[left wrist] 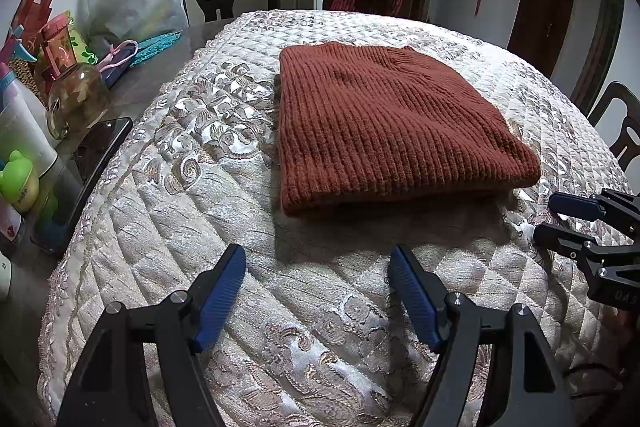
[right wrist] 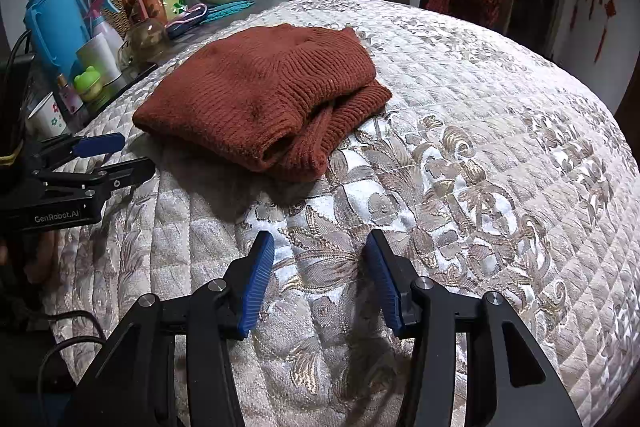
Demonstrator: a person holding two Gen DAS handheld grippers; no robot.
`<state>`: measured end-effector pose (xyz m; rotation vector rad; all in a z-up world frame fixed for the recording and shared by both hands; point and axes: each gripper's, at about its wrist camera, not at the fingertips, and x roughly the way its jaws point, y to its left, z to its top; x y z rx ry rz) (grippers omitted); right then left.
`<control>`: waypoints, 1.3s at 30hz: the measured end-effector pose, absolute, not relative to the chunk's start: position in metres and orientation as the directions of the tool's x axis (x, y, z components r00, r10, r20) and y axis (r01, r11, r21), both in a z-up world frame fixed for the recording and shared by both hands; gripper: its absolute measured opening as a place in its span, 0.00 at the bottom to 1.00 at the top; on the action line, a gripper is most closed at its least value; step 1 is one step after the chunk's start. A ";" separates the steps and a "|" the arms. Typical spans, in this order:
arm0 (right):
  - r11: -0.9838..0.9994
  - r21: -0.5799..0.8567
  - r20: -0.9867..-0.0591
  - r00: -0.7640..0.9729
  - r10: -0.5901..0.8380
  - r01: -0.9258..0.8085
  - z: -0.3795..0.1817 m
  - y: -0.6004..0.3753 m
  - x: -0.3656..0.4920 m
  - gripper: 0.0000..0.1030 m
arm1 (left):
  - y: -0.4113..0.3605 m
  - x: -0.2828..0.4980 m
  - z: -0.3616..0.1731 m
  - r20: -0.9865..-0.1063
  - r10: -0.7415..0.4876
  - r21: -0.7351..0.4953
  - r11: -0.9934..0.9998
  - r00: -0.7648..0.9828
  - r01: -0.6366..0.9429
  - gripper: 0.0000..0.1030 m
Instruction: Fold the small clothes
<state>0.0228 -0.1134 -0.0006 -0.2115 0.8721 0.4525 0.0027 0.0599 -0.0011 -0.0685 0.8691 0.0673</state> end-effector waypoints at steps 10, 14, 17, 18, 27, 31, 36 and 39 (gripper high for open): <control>0.881 0.000 -0.778 0.553 0.297 -0.474 -0.002 -0.108 0.021 0.53 | 0.060 0.003 -0.002 -0.766 0.033 -0.032 0.995 0.642 -0.090 0.76; 0.880 0.002 -0.778 0.552 0.299 -0.474 -0.002 -0.109 0.021 0.53 | 0.060 0.003 -0.002 -0.766 0.034 -0.031 0.995 0.641 -0.090 0.76; 0.880 0.002 -0.778 0.552 0.299 -0.474 -0.002 -0.109 0.021 0.53 | 0.060 0.003 -0.002 -0.767 0.034 -0.033 0.995 0.641 -0.091 0.76; 0.880 0.002 -0.778 0.552 0.299 -0.474 -0.002 -0.109 0.021 0.53 | 0.060 0.003 -0.002 -0.767 0.034 -0.033 0.995 0.641 -0.091 0.76; 0.880 0.003 -0.778 0.552 0.300 -0.474 -0.002 -0.109 0.021 0.53 | 0.060 0.003 -0.002 -0.768 0.034 -0.031 0.996 0.640 -0.089 0.77; 0.880 0.003 -0.778 0.552 0.300 -0.474 -0.002 -0.110 0.021 0.53 | 0.060 0.003 -0.002 -0.768 0.034 -0.031 0.995 0.640 -0.090 0.77; 0.880 0.004 -0.778 0.552 0.301 -0.474 -0.001 -0.109 0.021 0.53 | 0.060 0.004 -0.002 -0.768 0.034 -0.031 0.995 0.640 -0.090 0.78; 0.880 0.004 -0.778 0.552 0.301 -0.474 -0.001 -0.109 0.021 0.53 | 0.060 0.003 -0.002 -0.768 0.034 -0.031 0.996 0.640 -0.090 0.78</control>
